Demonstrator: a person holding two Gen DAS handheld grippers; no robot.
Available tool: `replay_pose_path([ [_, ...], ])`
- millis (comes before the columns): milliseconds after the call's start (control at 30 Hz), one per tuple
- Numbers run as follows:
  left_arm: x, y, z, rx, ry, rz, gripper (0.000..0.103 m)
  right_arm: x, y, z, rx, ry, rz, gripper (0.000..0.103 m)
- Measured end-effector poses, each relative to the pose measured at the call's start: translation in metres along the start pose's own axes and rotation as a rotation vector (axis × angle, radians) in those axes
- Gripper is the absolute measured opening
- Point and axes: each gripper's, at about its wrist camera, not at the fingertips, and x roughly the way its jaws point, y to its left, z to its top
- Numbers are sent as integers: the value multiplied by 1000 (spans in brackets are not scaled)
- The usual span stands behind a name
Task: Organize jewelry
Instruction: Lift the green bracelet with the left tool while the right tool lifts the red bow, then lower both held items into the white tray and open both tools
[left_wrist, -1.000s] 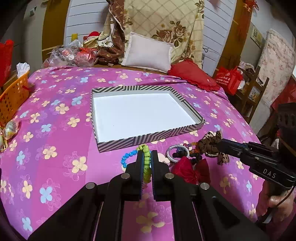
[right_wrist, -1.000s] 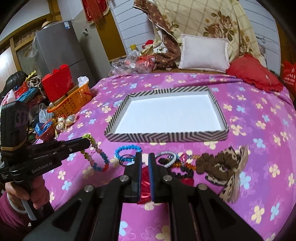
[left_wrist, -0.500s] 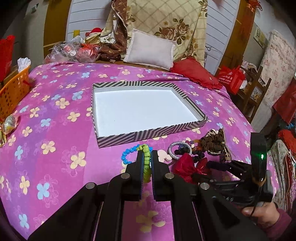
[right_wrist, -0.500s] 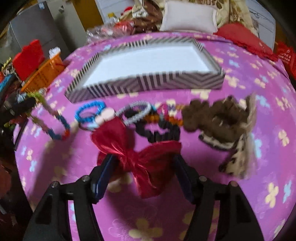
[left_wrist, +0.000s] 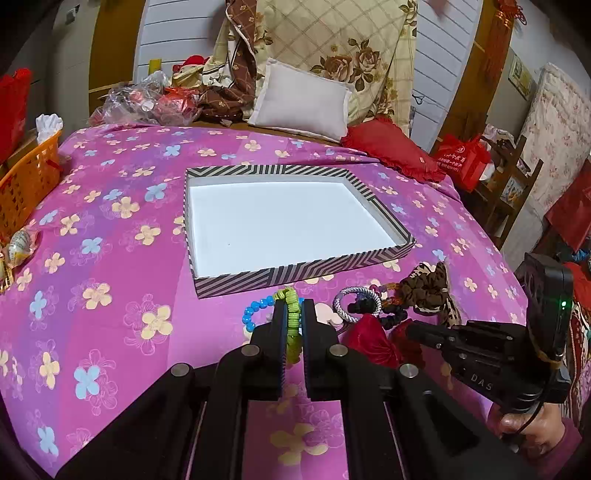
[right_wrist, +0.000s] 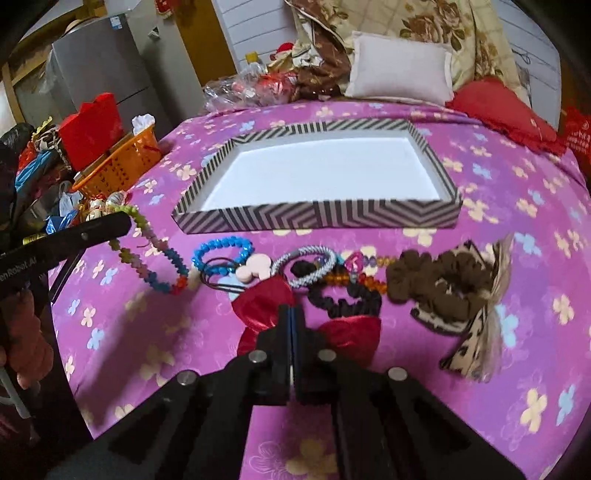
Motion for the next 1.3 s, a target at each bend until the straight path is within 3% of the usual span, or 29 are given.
replay_pose_path([
  [67,0,0,0,-1,0,-1,0,2,2,0,-11,11,-1,3],
  [133,0,0,-1,-2,3,-2,0,9,3,-2,-23,44,24,27],
  [167,-1,0,0,-2,4,-2,0,12,5,-3,-35,54,29,47],
  [200,-1,0,0,-3,5,-2,0,16,9,-3,-55,60,26,57],
  [233,0,0,-1,-2,7,-2,0,20,12,-5,-74,67,13,57],
  [367,2,-1,-3,-5,15,-2,0,41,19,-5,-139,106,-21,57],
  [400,2,-1,-3,-5,15,0,0,48,20,-6,-154,116,-28,52],
  [433,2,-1,-3,-4,14,0,0,51,19,-7,-154,125,-40,28],
  [567,2,-1,-3,-2,14,0,0,42,13,-7,-106,100,6,7],
  [833,2,-8,6,14,3,-10,0,0,8,17,-50,-13,72,7],
  [1300,16,-16,65,71,-45,23,0,-3,-10,88,-6,-108,58,7],
])
